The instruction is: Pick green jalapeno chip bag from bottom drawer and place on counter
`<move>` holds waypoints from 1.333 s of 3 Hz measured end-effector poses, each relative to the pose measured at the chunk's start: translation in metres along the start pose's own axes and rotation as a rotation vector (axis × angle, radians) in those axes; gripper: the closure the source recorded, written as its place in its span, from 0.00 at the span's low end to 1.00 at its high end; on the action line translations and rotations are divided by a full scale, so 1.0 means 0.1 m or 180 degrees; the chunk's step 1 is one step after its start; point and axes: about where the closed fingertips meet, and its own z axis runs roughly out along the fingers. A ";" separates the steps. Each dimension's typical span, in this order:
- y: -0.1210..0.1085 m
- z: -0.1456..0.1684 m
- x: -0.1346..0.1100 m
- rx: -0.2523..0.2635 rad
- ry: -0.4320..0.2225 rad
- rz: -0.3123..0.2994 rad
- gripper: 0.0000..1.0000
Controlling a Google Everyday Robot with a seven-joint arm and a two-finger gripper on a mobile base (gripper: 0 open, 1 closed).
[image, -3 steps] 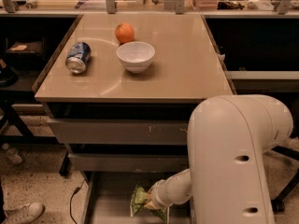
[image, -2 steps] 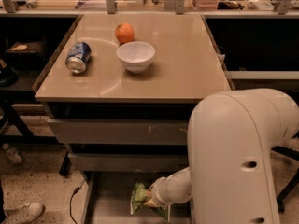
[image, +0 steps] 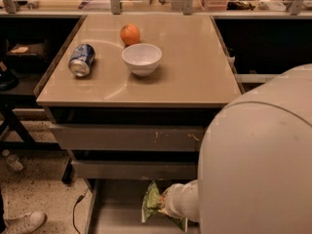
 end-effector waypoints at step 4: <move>0.06 -1.07 -0.12 0.0322 -0.0062 -0.0342 1.00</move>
Offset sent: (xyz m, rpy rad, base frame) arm -0.0138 -0.0201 0.0277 -0.0819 -0.0347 0.0252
